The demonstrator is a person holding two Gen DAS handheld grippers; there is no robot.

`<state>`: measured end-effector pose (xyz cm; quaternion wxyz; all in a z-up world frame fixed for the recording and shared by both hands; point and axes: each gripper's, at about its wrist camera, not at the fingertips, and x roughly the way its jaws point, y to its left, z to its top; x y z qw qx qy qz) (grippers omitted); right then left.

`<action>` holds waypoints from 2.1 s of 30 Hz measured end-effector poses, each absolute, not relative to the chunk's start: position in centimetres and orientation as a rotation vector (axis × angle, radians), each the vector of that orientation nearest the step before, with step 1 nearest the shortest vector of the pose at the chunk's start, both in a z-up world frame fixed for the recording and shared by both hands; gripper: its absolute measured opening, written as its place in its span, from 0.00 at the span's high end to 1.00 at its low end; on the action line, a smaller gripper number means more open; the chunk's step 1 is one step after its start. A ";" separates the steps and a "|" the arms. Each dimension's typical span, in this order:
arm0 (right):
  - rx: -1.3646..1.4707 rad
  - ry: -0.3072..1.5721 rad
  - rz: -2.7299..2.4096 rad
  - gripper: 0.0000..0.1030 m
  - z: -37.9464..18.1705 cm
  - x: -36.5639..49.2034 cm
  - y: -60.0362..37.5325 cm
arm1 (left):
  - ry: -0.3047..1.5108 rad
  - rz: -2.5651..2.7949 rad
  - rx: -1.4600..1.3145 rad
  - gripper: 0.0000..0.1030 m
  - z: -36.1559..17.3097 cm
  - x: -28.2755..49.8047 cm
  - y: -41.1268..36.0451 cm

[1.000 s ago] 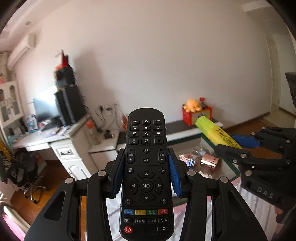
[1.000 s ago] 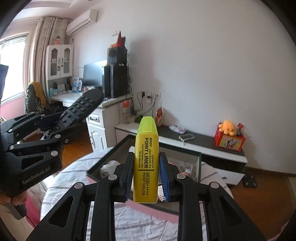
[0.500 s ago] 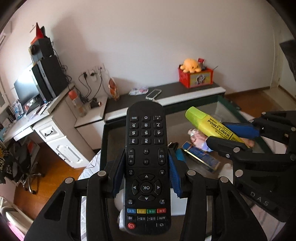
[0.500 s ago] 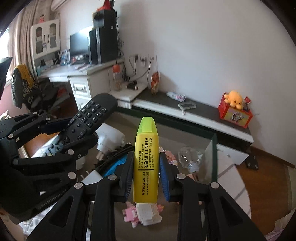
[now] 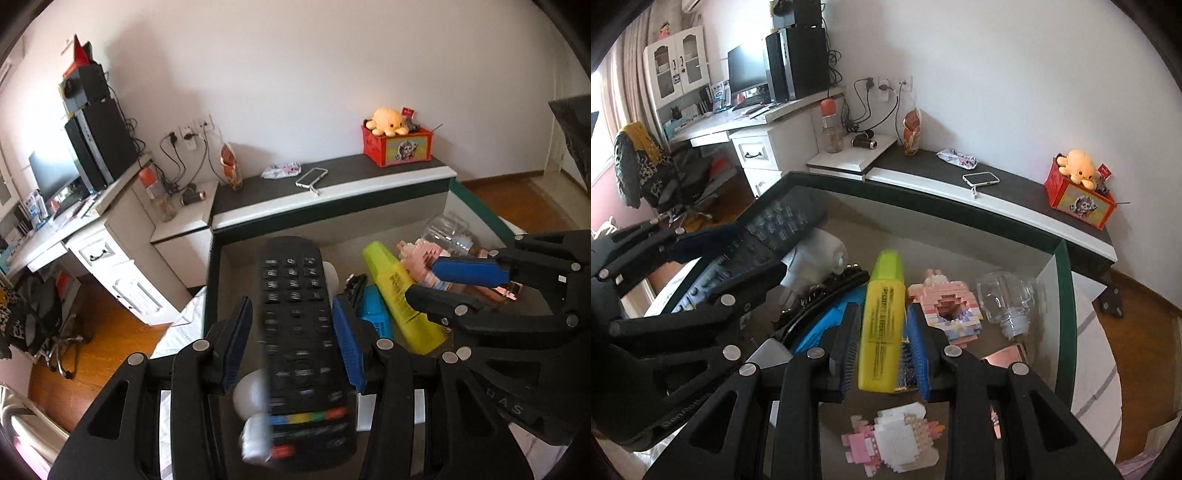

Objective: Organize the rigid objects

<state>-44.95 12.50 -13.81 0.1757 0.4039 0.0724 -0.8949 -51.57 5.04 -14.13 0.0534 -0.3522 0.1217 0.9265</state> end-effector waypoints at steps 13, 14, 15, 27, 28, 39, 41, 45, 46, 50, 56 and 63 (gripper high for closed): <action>0.882 0.189 -2.646 0.21 -7.2 -36.2 12.3 | 0.215 2.975 -0.812 0.08 -7.4 -41.4 1.2; 0.855 0.181 -2.652 0.21 -6.6 -35.1 12.3 | 0.214 2.985 -0.784 0.06 -6.9 -40.4 1.0; 0.840 0.177 -2.660 0.21 -6.4 -34.5 12.3 | 0.214 2.995 -0.755 0.03 -6.5 -39.2 0.9; 0.609 0.055 -2.764 0.00 -2.9 -24.1 13.2 | 0.191 3.009 -0.575 0.00 -3.3 -28.4 0.1; 0.603 0.048 -2.761 0.00 -2.8 -23.4 13.1 | 0.181 3.004 -0.557 0.00 -3.0 -27.3 0.0; 0.477 0.061 -2.794 0.00 -1.5 -15.6 12.5 | 0.127 3.039 -0.458 0.00 -1.6 -19.2 -0.7; 0.462 0.077 -2.805 0.00 -1.1 -14.3 12.2 | 0.122 3.050 -0.443 0.00 -1.4 -18.0 -0.8; 0.426 0.110 -2.835 0.00 -0.6 -12.0 12.1 | 0.124 3.069 -0.409 0.00 -1.0 -15.8 -0.9; 0.413 0.112 -2.843 0.00 -0.4 -11.4 12.0 | 0.119 3.074 -0.401 0.00 -0.9 -15.2 -1.0; 0.378 0.112 -2.858 0.00 0.1 -9.5 12.0 | 0.119 3.088 -0.359 0.00 -0.3 -12.9 -1.3; 0.318 0.133 -2.884 0.00 1.1 -6.6 11.4 | 0.139 3.136 -0.280 0.00 0.6 -9.5 -1.5; 0.299 0.144 -2.884 0.00 1.7 -3.9 10.7 | 0.135 3.154 -0.244 0.00 1.1 -6.1 -2.1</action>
